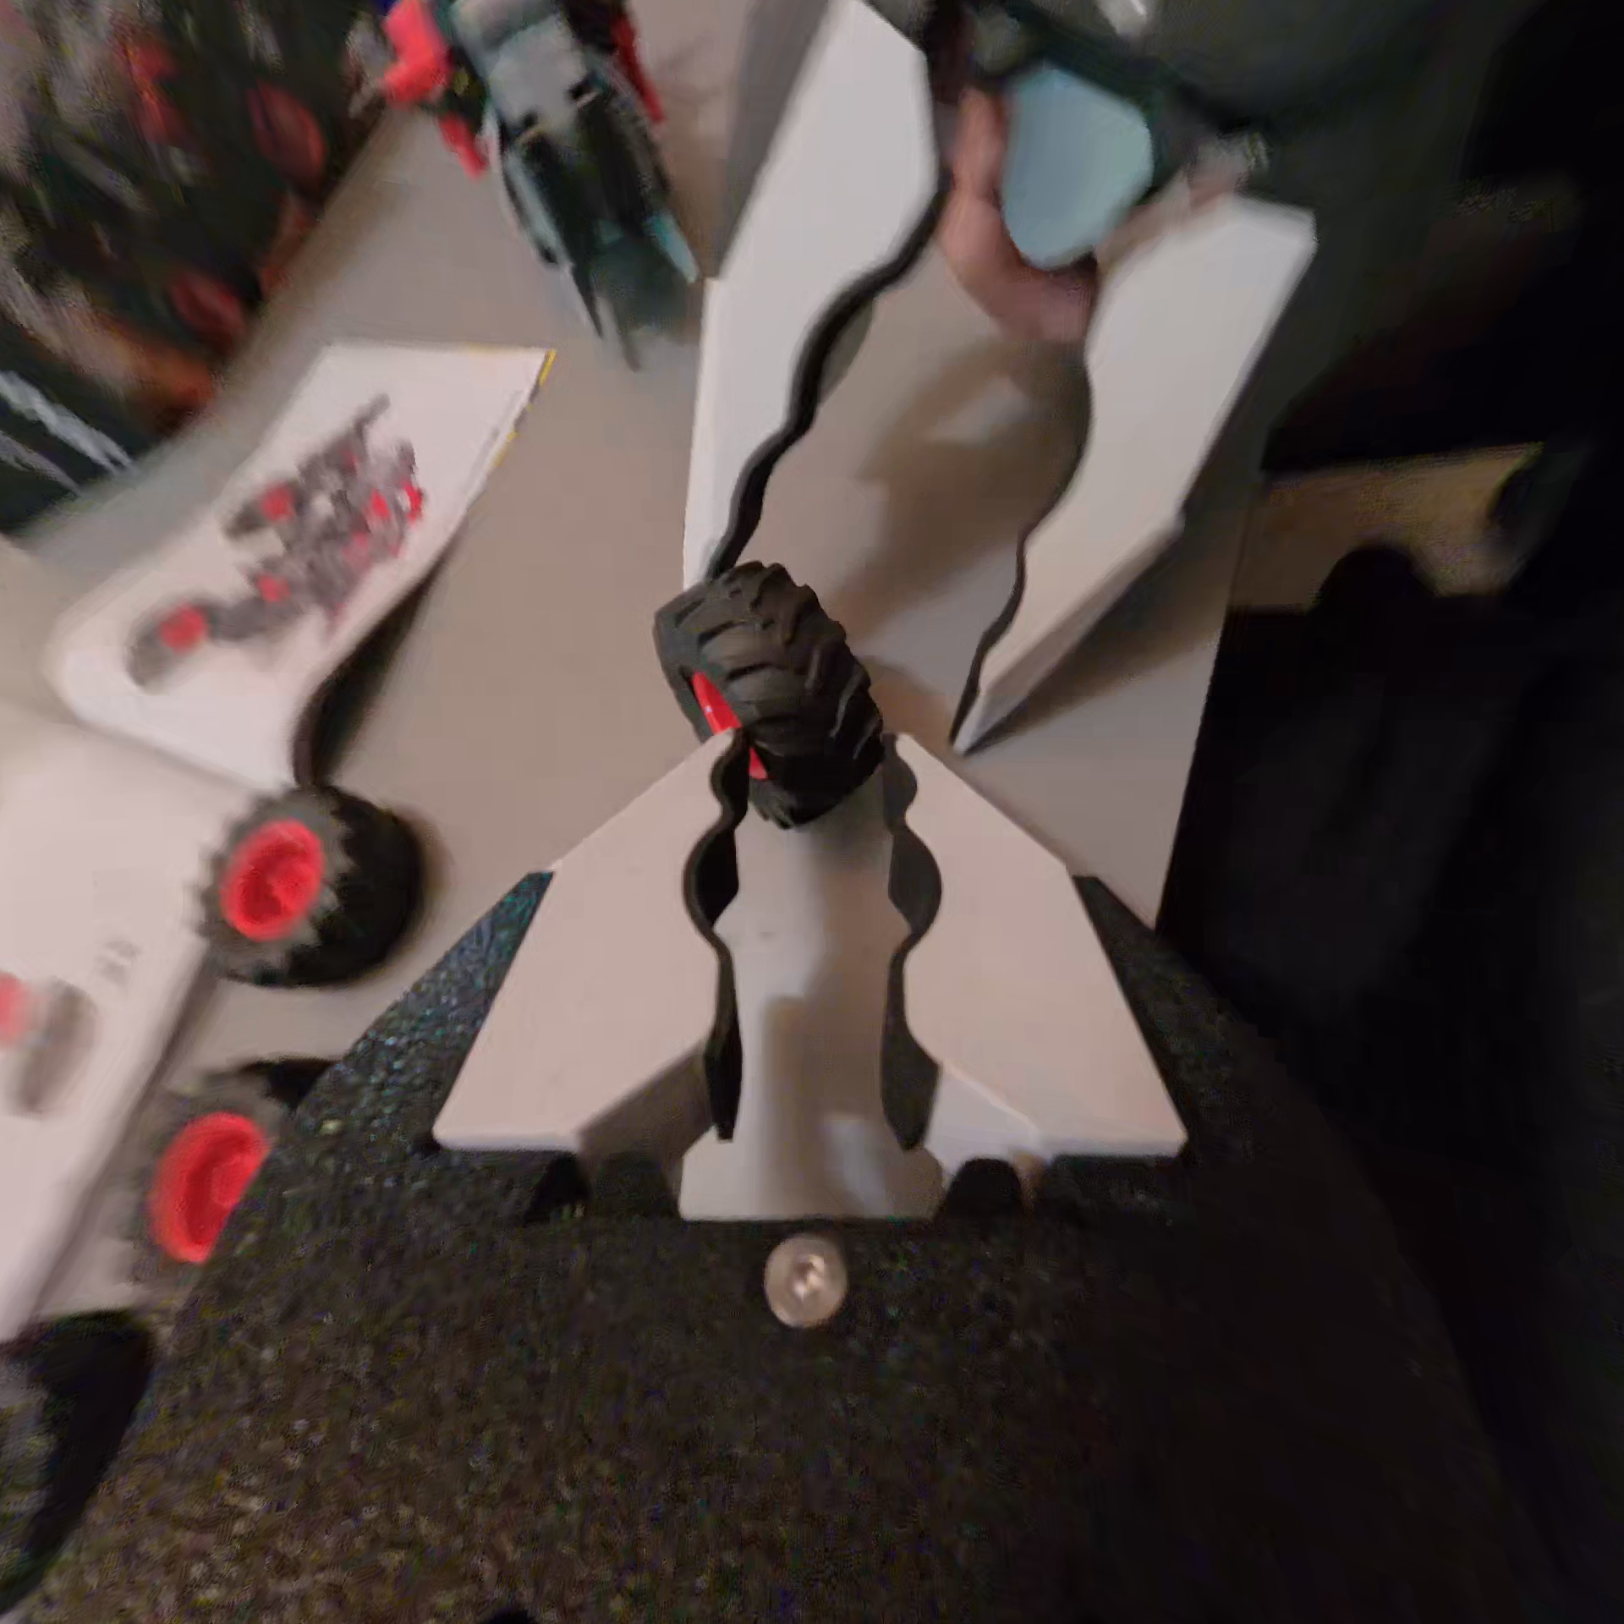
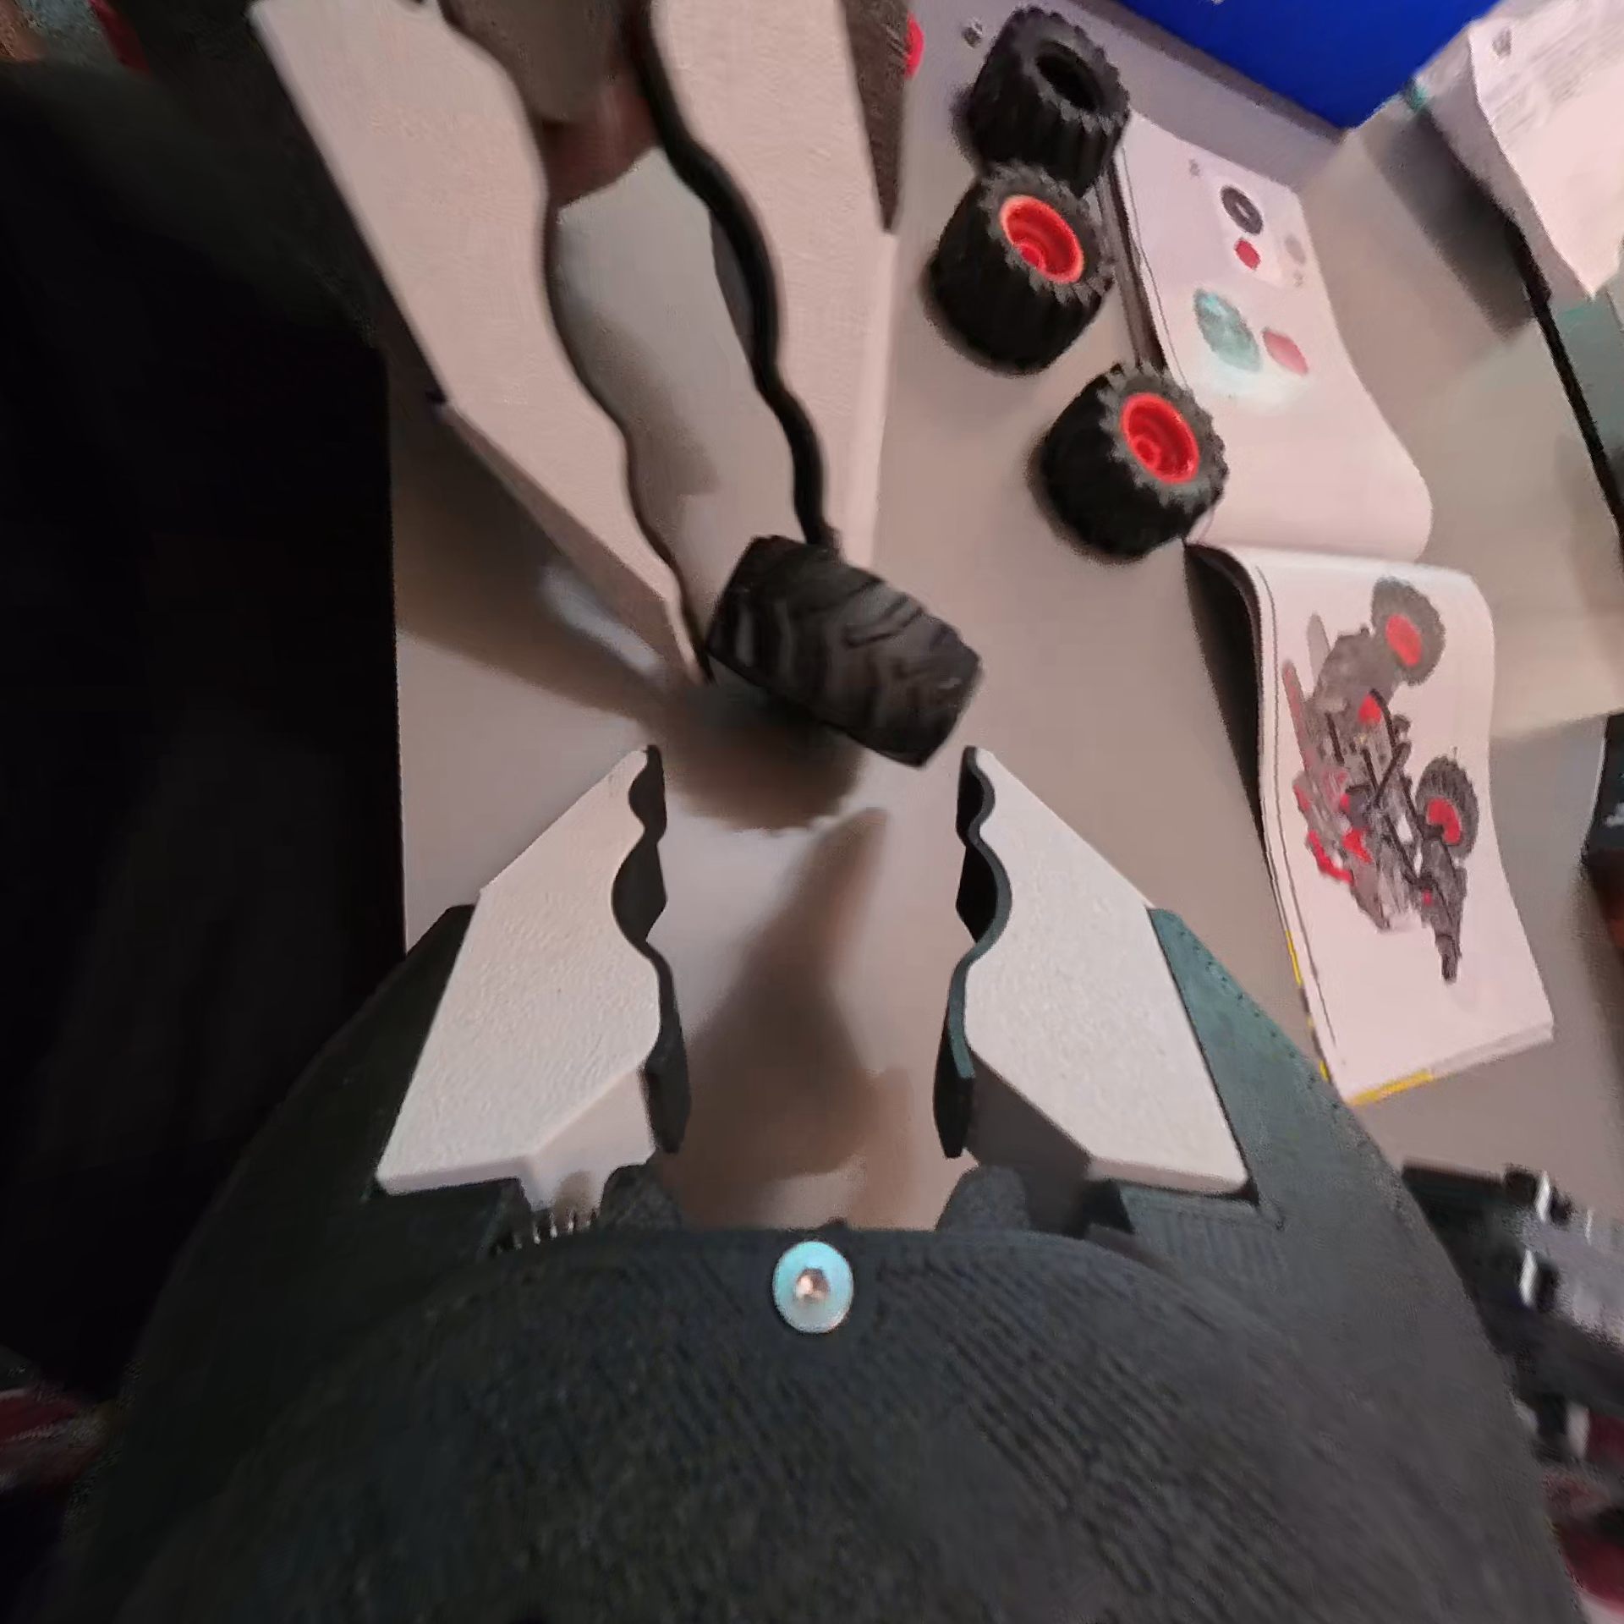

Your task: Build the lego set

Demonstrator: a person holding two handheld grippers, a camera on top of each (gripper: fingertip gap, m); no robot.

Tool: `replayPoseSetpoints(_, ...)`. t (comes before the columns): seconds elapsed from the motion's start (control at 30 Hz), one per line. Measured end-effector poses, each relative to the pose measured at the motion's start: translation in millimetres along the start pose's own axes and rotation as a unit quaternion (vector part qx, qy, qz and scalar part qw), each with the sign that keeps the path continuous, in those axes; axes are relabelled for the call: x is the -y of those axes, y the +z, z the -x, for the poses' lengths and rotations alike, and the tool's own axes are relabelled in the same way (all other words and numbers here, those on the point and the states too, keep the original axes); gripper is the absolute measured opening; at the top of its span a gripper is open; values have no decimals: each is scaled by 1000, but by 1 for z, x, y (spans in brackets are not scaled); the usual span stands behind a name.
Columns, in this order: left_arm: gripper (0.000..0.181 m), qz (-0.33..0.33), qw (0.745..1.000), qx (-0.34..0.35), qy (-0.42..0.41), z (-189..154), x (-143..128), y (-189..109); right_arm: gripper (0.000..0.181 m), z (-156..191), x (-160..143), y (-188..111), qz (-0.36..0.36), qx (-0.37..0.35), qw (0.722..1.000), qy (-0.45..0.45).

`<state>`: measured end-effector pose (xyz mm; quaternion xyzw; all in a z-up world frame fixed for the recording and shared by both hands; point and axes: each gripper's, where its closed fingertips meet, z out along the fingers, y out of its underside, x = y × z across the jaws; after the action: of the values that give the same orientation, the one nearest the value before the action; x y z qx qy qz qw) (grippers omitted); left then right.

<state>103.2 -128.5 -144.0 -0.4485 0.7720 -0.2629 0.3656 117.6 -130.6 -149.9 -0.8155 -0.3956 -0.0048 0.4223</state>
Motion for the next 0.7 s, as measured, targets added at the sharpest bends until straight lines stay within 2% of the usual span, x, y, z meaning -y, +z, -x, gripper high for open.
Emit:
replayPoseSetpoints(0.03,27,14,996,20,84,-3,2,2,68,-4,-5,-7,0,-9,1000,9)
replayPoseSetpoints(0.1,26,47,964,60,255,-10,4,6,68,-11,-12,-20,-8,-29,999,14)
replayPoseSetpoints(0.13,26,63,947,82,304,-11,4,10,65,-8,-14,-25,-15,-22,1000,3)
replayPoseSetpoints(0.2,25,62,931,105,344,-13,10,14,58,0,-15,-28,-28,-10,999,-20)
replayPoseSetpoints(0.3,27,40,939,101,327,-16,14,16,55,5,-23,-25,-16,-9,999,-34)
replayPoseSetpoints(0.53,42,11,966,74,247,-8,11,6,55,6,-23,-28,-21,-22,998,-61)
replayPoseSetpoints(0.7,38,-18,975,24,219,-16,17,-3,49,11,-23,-46,-8,-31,995,-95)
